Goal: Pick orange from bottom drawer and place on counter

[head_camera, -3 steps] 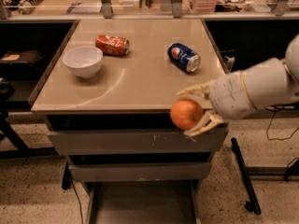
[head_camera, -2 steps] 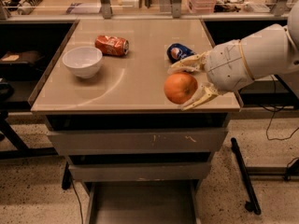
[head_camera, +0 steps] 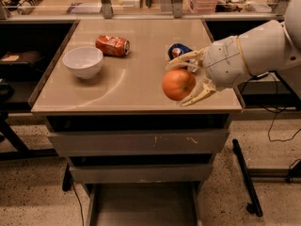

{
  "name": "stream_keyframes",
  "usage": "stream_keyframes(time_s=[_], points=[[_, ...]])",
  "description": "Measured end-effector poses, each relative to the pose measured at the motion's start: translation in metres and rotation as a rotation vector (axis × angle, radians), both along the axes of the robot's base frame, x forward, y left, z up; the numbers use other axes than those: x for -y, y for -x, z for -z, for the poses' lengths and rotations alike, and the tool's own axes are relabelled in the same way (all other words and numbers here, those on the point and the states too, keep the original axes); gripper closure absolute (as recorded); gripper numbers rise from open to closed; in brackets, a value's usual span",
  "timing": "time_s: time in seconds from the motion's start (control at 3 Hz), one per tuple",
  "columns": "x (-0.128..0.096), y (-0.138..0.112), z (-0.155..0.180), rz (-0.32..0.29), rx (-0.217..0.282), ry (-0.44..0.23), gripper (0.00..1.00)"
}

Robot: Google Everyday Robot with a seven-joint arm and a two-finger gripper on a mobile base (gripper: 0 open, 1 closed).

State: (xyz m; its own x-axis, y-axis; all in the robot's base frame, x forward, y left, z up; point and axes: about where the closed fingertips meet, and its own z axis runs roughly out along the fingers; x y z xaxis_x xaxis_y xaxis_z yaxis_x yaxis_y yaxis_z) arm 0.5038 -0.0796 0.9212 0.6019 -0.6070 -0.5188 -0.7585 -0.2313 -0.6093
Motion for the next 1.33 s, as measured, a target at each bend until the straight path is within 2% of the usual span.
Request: stream_keyframes(time_s=[0.33, 0.67, 1.0, 1.33], points=[[0.0, -0.037, 0.007, -0.017, -0.036, -0.025, 1.0], [-0.014, -0.096, 0.01, -0.031, -0.08, -0.06, 1.0], [-0.022, -0.139, 0.014, -0.015, -0.12, -0.08, 1.0], [-0.031, -0.169, 0.021, -0.01, -0.176, -0.119, 1.0]])
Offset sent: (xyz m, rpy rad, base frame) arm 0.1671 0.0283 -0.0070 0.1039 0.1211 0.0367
